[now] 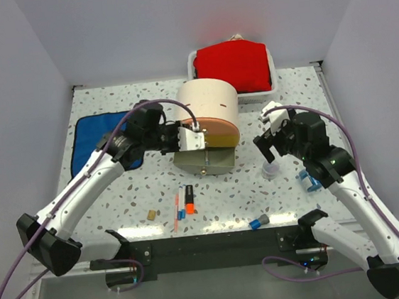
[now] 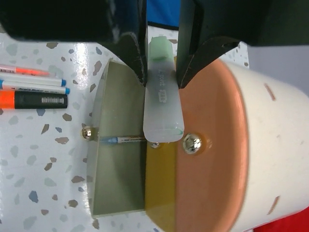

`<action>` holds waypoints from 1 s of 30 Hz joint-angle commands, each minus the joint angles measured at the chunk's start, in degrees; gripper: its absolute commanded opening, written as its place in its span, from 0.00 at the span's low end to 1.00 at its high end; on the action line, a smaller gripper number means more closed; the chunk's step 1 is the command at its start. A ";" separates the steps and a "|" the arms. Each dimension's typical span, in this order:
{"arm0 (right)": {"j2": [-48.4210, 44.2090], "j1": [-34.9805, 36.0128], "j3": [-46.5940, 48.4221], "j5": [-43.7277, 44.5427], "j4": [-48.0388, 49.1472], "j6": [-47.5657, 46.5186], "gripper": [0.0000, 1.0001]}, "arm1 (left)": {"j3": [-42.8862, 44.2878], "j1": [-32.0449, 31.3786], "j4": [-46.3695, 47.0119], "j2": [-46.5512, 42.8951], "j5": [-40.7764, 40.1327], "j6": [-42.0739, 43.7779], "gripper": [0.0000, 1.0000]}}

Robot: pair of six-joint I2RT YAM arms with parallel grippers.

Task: Sort the stationery into containers
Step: Place the stationery in the storage box.

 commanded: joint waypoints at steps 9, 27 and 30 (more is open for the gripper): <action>-1.56 -1.25 -0.92 1.15 0.23 -0.49 0.99 | 3.09 -6.05 -3.33 11.14 -3.21 12.42 0.01; -2.44 -3.37 -2.32 0.62 -0.65 0.66 0.99 | 0.36 -6.05 6.17 14.41 -5.42 5.30 0.37; -2.52 -3.37 -2.67 0.71 -0.38 1.09 0.99 | 0.36 -6.05 4.59 13.00 -4.36 4.68 0.40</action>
